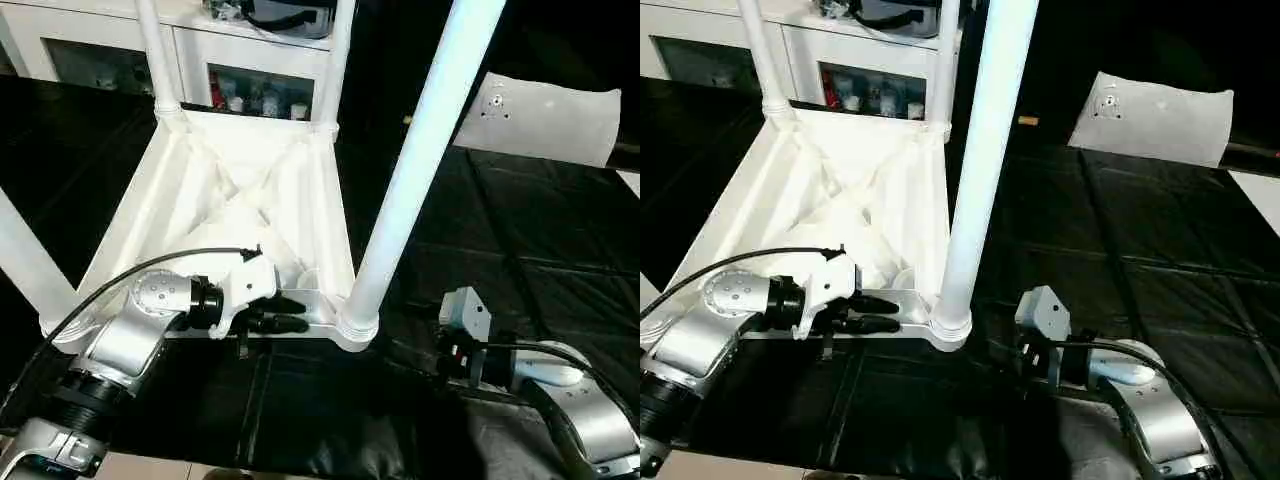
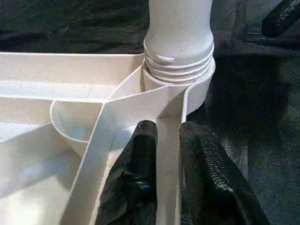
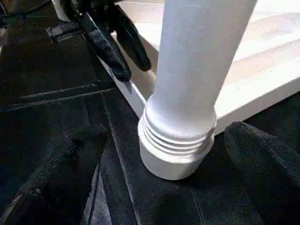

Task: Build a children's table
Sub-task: Rotate leg to tighten

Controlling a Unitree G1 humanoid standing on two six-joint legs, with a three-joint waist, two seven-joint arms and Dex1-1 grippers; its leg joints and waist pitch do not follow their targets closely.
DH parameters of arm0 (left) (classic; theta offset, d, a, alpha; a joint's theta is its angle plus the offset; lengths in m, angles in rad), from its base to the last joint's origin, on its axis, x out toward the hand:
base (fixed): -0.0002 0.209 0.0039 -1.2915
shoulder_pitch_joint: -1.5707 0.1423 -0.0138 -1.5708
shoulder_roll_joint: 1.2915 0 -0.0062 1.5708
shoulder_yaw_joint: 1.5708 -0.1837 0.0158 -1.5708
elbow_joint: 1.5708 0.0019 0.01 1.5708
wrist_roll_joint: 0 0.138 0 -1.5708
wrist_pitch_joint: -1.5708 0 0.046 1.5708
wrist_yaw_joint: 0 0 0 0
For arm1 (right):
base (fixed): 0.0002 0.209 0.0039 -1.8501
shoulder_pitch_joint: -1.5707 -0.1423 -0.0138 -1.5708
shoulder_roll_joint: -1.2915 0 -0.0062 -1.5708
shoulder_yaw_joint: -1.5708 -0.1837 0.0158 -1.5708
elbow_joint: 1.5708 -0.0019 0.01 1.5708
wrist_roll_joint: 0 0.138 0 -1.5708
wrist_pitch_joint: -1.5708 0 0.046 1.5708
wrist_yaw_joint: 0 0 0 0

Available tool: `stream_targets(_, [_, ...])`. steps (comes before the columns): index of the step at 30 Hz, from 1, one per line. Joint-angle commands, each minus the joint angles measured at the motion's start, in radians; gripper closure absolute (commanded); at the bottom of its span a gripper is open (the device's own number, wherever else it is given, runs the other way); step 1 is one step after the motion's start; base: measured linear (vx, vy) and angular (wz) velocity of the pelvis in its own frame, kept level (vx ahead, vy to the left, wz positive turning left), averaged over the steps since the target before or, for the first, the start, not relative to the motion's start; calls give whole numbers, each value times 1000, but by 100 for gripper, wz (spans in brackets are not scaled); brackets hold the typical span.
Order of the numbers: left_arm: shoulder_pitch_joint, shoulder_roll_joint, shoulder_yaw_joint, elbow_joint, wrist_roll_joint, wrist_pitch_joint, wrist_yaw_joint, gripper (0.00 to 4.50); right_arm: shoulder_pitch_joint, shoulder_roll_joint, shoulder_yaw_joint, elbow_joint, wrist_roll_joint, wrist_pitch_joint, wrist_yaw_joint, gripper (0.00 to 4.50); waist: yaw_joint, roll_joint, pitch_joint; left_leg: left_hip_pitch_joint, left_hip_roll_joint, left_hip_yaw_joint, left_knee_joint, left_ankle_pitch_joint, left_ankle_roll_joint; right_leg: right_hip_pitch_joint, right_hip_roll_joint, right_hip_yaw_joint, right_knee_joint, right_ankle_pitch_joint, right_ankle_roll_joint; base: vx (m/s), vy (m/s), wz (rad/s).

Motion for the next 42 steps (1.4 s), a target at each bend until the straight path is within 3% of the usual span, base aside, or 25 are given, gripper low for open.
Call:
stream_targets(1, [-8, 2, -12, -22, 16, 23, 14, 352, 1, -2, 0, -20, -7, -15, -6, 0, 0, 19, -46, 20, 81, -30, -91, -228, 11, 25, -95, 51, -70, -141, -241, 0, 0, 0])
stream_targets(8, [7, 12, -27, -83, -13, 114, -21, 352, -2, 4, 4, -11, -14, -21, -11, 0, 1, 18, -47, 19, 81, -30, -90, -204, 11, 26, -94, 51, -66, -102, -246, 0, 0, 0])
stream_targets(10, [9, 18, -43, -91, -12, 123, -41, 389, -4, 6, 6, -8, -16, -22, -12, 0, 2, 20, -48, 19, 80, -30, -90, -195, 15, 26, -94, 51, -65, -90, -247, 0, 0, 0])
stream_targets(13, [-1, 21, -64, -78, 8, 111, -53, 389, -8, 6, 8, -4, -17, -23, -11, 0, 1, 17, -47, 19, 80, -29, -89, -200, 18, 27, -94, 51, -66, -96, -248, 0, 0, 0])
stream_targets(21, [-41, 19, -96, -18, 82, 101, -15, 389, -13, 1, 7, 3, -21, -30, -9, 0, 1, 20, -48, 20, 79, -30, -90, -212, 10, 27, -96, 52, -70, -130, -231, 0, 0, 0])
stream_targets(25, [-48, 34, -117, -21, 104, 112, -21, 389, -13, 0, 6, 3, -21, -30, -9, 0, 1, 22, -48, 20, 80, -31, -90, -206, 13, 27, -95, 51, -68, -109, -240, 0, 0, 0])
stream_targets(34, [-56, 1, -80, -23, 55, 116, -20, 389, -16, 3, 4, 7, -26, -32, -7, 0, 4, 21, -49, 19, 80, -30, -88, -198, 19, 28, -96, 51, -68, -100, -250, 0, 0, 0])
stream_targets(35, [-54, -3, -75, -26, 44, 112, -23, 416, -17, 3, 4, 8, -26, -33, -7, 0, 4, 21, -49, 19, 80, -30, -88, -197, 19, 28, -97, 51, -67, -98, -251, 0, 0, 0])
stream_targets(42, [-37, 0, -76, -31, 23, 117, -42, 440, -26, 2, 3, 17, -27, -36, -3, 0, 2, 19, -50, 19, 80, -30, -87, -177, 29, 29, -95, 50, -65, -80, -251, 0, 0, 0])
